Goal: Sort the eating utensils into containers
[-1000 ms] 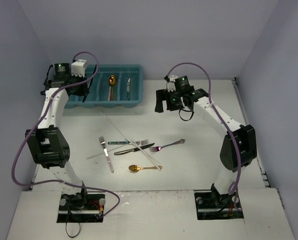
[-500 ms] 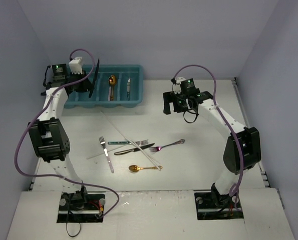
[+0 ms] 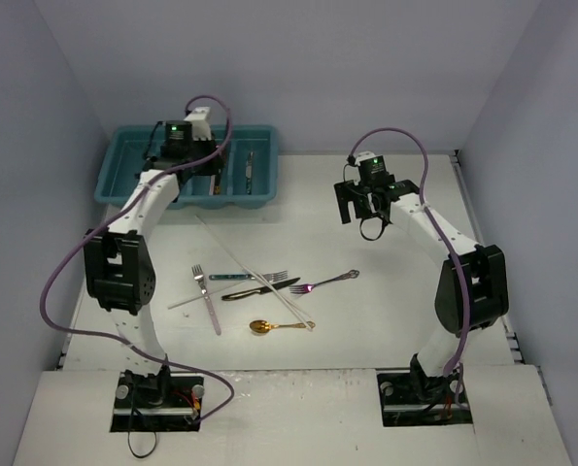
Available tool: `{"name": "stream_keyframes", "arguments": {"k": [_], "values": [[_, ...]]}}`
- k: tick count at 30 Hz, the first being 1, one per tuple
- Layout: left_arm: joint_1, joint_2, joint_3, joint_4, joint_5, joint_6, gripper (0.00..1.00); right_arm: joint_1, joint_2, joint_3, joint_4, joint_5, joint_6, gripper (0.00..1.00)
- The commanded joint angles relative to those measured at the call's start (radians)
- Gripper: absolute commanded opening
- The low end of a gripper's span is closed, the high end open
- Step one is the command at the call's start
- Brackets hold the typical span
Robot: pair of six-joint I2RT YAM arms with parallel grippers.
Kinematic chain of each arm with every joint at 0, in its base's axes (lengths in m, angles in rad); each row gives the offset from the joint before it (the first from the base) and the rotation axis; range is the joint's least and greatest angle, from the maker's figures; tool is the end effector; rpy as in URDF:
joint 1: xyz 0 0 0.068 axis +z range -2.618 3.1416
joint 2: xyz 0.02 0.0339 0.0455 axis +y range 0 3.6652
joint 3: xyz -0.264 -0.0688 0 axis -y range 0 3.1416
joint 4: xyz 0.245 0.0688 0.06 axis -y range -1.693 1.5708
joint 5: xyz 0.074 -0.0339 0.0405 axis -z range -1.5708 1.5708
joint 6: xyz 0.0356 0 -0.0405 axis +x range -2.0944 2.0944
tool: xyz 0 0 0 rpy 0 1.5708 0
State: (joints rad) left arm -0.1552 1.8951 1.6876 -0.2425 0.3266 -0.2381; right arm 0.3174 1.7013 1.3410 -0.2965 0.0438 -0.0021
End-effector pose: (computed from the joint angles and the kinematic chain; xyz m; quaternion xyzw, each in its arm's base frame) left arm 0.4460 -0.0813 0.3251 0.0517 0.8386 -0.2375 0.4874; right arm 0.3725 0.1207 0.2781 -0.1332 0.8873 0.0499 0.4388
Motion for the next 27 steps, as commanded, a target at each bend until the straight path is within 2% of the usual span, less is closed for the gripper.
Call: {"name": "stream_keyframes", "arguments": {"k": [1, 8, 13, 20, 22, 23, 26, 27], "values": [[-0.096, 0.068, 0.114, 0.07, -0.099, -0.047, 0.0, -0.034, 0.004, 0.003, 0.033, 0.08, -0.073, 0.88], [-0.113, 0.256, 0.299, 0.056, -0.127, -0.089, 0.0, -0.035, 0.024, -0.006, 0.036, 0.05, -0.074, 0.88], [-0.1, 0.306, 0.343, 0.102, -0.15, -0.089, 0.0, -0.034, 0.02, -0.019, 0.04, 0.029, -0.062, 0.87], [-0.098, 0.366, 0.395, 0.058, -0.16, -0.091, 0.0, -0.035, 0.025, -0.02, 0.04, 0.018, -0.068, 0.87], [-0.097, 0.384, 0.401, 0.04, -0.146, -0.1, 0.04, -0.033, 0.027, -0.016, 0.04, 0.012, -0.084, 0.87], [-0.092, 0.393, 0.402, 0.037, -0.134, -0.11, 0.12, -0.032, 0.027, -0.016, 0.041, 0.008, -0.093, 0.87], [-0.081, 0.404, 0.408, 0.029, -0.112, -0.128, 0.26, -0.032, 0.019, -0.011, 0.043, -0.016, -0.143, 0.86], [-0.079, 0.404, 0.41, 0.028, -0.107, -0.13, 0.27, -0.032, 0.017, -0.01, 0.043, -0.025, -0.162, 0.86]]}}
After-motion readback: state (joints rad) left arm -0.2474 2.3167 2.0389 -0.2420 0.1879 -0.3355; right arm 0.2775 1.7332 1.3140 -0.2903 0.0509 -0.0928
